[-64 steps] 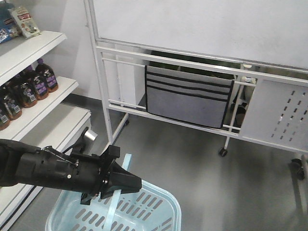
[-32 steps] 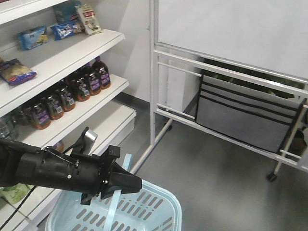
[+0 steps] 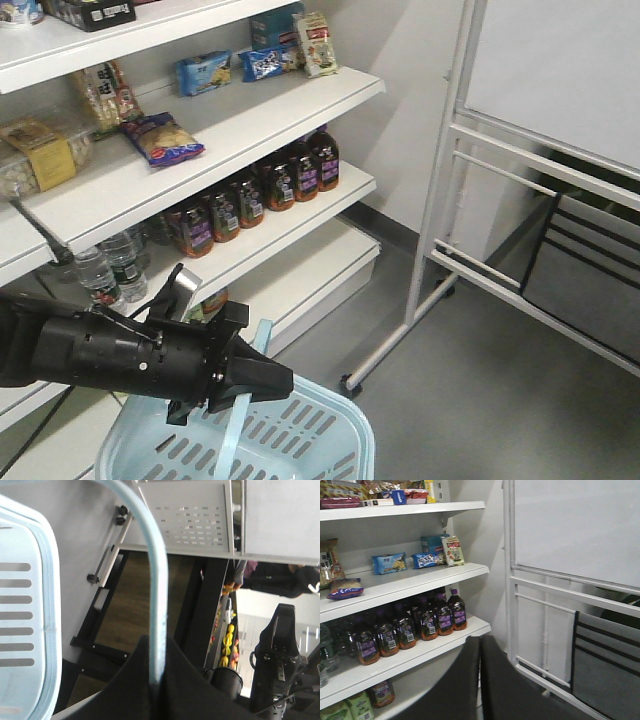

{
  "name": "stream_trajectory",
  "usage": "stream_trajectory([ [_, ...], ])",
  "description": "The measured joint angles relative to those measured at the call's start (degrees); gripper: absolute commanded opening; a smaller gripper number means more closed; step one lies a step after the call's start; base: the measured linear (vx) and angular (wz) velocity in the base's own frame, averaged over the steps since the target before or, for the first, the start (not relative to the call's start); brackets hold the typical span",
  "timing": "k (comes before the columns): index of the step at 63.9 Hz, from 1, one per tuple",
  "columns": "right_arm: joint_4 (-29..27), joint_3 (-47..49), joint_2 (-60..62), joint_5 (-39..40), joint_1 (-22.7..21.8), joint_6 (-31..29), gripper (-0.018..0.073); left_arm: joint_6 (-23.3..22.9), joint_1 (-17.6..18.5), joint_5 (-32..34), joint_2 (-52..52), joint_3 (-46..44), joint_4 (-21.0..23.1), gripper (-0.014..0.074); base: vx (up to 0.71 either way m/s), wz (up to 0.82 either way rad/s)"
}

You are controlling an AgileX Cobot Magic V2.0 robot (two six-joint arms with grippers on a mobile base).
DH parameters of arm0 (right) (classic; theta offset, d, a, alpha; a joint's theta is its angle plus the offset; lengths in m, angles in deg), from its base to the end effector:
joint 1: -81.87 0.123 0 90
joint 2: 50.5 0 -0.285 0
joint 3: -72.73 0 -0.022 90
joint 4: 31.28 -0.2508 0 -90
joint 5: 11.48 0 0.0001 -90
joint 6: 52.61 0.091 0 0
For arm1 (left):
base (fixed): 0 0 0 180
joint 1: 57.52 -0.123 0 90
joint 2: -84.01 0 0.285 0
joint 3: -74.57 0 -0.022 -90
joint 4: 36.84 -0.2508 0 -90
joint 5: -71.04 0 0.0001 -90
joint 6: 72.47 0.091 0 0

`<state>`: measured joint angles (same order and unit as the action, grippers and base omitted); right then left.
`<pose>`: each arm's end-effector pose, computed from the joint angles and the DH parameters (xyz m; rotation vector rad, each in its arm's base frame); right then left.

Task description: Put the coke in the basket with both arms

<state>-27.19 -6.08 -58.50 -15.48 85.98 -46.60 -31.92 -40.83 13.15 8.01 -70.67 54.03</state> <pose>0.0578 0.0037 0.1972 -0.0263 1.5851 0.0784 0.2494 -0.1553 0.1899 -0.2277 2.5892 -1.7189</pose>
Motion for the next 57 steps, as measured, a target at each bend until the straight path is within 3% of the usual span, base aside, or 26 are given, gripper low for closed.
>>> stream_trajectory([
  [57, 0.0, 0.0, 0.0, 0.0, 0.0, 0.0, -0.001, 0.0, 0.0, 0.0, 0.0, 0.0, 0.0, -0.0006, 0.1, 0.44],
])
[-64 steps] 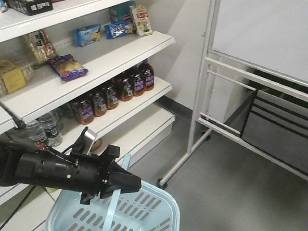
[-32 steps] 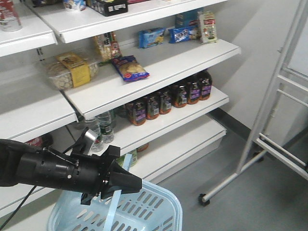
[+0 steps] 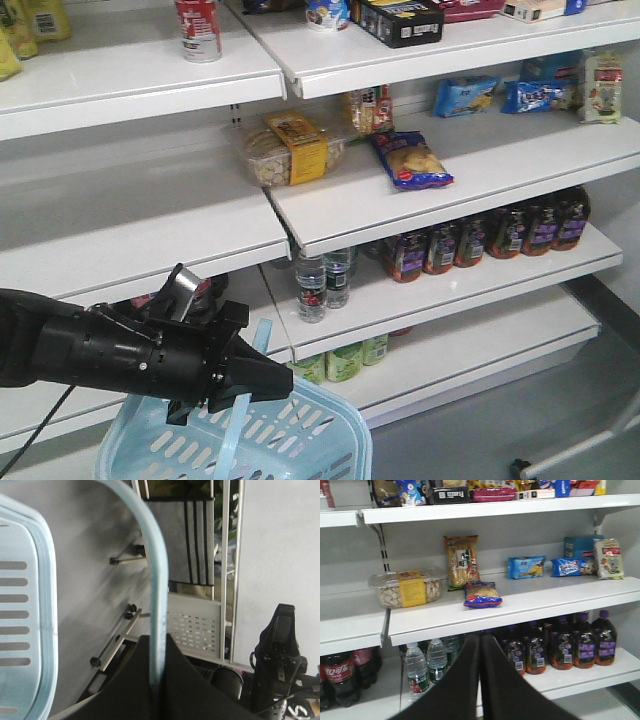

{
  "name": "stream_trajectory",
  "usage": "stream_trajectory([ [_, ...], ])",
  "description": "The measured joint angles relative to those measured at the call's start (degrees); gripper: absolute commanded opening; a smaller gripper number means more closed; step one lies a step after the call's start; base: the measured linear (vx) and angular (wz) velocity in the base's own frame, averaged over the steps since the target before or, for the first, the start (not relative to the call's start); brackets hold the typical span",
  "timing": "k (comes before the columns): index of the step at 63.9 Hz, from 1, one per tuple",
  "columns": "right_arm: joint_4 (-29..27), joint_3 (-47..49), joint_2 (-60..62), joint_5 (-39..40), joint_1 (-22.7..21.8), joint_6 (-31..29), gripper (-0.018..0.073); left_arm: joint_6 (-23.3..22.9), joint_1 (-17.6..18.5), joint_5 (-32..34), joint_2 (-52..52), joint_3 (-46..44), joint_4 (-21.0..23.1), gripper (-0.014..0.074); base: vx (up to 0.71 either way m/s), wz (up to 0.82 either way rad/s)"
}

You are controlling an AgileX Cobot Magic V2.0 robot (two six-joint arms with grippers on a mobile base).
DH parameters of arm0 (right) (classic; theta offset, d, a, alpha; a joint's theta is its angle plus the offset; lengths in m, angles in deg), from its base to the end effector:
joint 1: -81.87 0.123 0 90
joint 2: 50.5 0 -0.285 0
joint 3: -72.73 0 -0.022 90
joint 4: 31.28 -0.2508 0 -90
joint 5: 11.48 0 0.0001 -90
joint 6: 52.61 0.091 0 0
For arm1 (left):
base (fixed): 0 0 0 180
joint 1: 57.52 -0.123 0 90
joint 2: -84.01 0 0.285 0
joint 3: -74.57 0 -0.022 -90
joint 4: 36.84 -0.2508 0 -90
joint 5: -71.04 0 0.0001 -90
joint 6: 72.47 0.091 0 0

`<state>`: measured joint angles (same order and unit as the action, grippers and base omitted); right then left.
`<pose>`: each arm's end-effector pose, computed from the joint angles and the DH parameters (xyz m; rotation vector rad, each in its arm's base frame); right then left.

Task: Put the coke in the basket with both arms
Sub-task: 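Turn and drive the base up to the shelf with the red Coca-Cola can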

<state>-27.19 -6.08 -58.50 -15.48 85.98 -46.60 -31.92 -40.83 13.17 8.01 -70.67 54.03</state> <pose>0.0578 0.0037 0.1972 -0.0263 1.5851 0.0784 0.2495 -0.1553 0.1899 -0.2279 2.5893 -1.7185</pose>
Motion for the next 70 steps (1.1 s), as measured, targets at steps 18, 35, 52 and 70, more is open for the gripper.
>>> stream_trajectory([
  [18, 0.0, 0.0, 0.0, 0.0, 0.0, 0.0, -0.001, 0.0, 0.0, 0.0, 0.0, 0.0, 0.0, -0.0006, 0.08, 0.42],
  [35, 0.0, 0.0, 0.0, 0.0, 0.0, 0.0, -0.001, 0.0, 0.0, 0.1, 0.0, 0.0, 0.0, -0.0006, 0.08, 0.49],
  [52, 0.0, 0.0, 0.0, 0.0, 0.0, 0.0, -0.001, 0.0, 0.0, 0.0, 0.0, 0.0, 0.0, -0.0006, 0.06, 0.29],
  [70, 0.0, 0.0, 0.0, 0.0, 0.0, 0.0, -0.001, 0.0, 0.0, 0.0, 0.0, 0.0, 0.0, -0.0006, 0.04, 0.15],
])
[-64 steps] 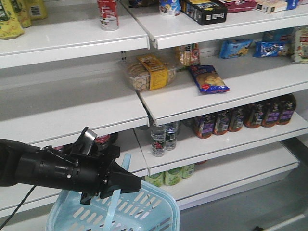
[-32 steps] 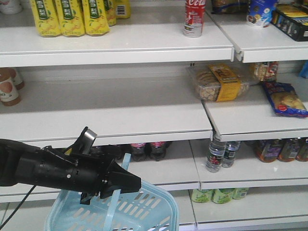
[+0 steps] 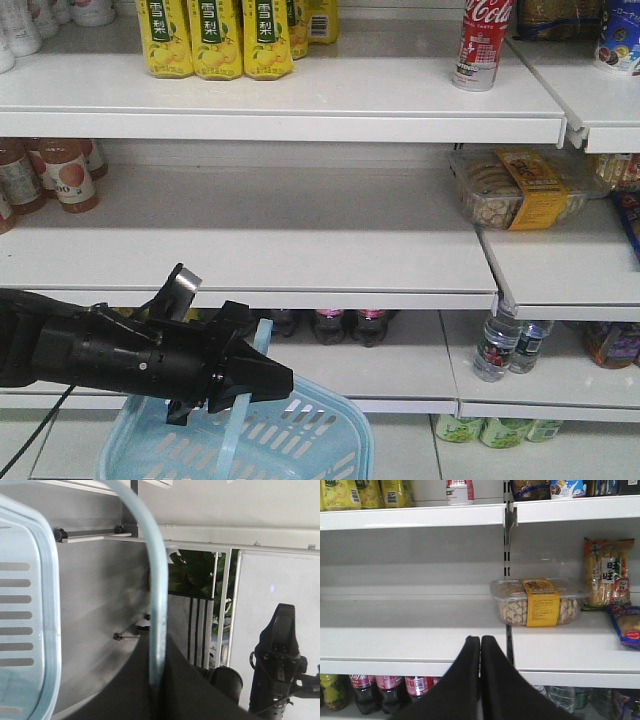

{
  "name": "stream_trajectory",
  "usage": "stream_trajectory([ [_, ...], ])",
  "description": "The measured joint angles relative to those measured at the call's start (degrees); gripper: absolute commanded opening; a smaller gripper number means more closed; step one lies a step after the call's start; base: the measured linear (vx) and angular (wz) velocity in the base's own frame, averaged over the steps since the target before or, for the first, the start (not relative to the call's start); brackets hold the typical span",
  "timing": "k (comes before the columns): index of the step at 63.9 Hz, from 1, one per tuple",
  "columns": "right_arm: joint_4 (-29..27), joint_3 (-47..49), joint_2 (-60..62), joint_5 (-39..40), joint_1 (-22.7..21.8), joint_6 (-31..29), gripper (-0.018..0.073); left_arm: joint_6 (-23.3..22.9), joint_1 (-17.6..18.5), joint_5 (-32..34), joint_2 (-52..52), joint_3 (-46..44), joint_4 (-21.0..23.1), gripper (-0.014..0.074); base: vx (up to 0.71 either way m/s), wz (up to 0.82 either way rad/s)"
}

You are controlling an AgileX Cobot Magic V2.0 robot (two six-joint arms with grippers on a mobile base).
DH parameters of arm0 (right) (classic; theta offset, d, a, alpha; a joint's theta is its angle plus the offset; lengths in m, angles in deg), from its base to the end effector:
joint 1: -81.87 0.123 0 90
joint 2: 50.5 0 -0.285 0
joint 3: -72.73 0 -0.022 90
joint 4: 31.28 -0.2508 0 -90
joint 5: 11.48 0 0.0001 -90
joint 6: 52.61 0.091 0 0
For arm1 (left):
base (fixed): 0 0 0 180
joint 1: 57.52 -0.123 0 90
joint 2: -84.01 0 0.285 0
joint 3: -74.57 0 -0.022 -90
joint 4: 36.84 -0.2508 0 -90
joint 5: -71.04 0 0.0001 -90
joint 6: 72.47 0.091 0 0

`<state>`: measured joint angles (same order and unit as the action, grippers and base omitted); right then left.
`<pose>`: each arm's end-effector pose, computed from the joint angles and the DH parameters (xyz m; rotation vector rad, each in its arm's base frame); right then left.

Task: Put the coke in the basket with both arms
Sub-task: 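Turn and drive the base up to the shelf with the red Coca-Cola can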

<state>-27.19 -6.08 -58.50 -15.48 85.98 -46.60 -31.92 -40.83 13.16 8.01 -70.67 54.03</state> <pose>0.0578 0.0037 0.1972 -0.0263 1.5851 0.0784 0.2495 -0.1553 0.1899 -0.2278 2.5893 -1.7187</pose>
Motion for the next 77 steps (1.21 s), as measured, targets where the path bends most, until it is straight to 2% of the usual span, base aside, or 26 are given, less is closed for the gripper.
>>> stream_trajectory([
  [77, 0.0, 0.0, 0.0, 0.0, 0.0, 0.0, -0.001, 0.0, 0.0, 0.0, 0.0, 0.0, 0.0, -0.0006, 0.06, 0.02],
])
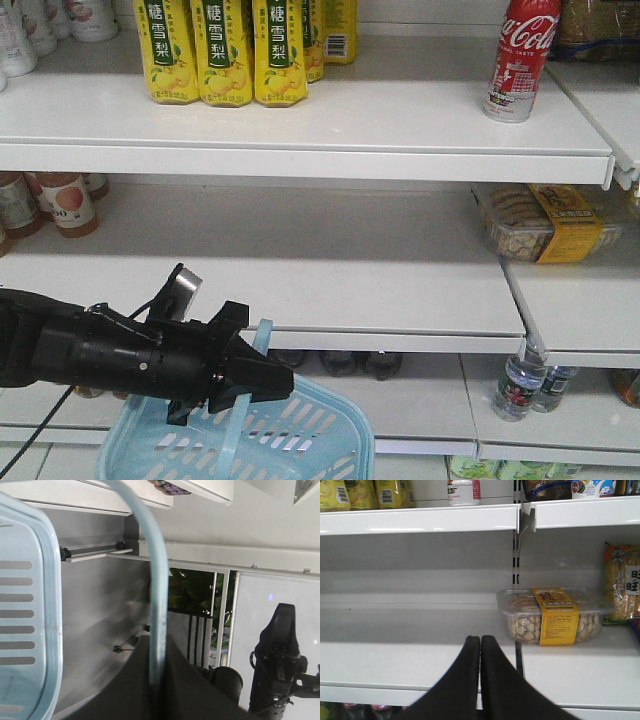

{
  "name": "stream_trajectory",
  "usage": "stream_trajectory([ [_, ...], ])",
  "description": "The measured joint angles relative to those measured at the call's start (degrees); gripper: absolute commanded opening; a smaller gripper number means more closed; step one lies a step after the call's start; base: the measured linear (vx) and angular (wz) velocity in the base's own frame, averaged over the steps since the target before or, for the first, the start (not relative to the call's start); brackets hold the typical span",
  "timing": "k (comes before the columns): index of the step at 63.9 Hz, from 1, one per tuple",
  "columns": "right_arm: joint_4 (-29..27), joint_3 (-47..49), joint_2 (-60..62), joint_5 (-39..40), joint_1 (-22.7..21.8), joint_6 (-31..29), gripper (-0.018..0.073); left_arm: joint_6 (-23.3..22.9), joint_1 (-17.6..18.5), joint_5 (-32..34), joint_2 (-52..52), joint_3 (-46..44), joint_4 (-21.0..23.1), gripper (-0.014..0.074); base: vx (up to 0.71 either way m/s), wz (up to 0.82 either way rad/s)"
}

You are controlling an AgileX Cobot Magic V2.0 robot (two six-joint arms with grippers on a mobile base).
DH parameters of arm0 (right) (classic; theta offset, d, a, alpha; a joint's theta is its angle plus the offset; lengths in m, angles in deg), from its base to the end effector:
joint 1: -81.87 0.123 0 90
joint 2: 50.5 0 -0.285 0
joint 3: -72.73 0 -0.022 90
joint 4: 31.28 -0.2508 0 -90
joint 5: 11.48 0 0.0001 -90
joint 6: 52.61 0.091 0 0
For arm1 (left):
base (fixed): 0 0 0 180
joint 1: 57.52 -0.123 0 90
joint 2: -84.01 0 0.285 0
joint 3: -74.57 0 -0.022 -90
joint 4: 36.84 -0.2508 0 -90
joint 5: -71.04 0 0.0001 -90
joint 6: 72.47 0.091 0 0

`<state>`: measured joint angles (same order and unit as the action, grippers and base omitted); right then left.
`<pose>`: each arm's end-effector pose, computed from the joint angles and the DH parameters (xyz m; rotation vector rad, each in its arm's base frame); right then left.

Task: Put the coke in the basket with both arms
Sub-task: 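Turn and drive the base up to the shelf with the red Coca-Cola can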

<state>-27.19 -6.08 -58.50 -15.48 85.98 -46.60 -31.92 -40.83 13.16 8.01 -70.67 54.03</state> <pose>0.0578 0.0037 0.1972 -0.0263 1.5851 0.0784 0.2495 -0.1553 0.1899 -0.2278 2.5893 -1.7187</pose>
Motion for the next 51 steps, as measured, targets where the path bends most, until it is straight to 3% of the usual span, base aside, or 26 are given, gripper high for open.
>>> stream_trajectory([
  [51, 0.0, 0.0, 0.0, 0.0, 0.0, 0.0, -0.001, 0.0, 0.0, 0.0, 0.0, 0.0, 0.0, -0.0006, 0.04, -0.01],
])
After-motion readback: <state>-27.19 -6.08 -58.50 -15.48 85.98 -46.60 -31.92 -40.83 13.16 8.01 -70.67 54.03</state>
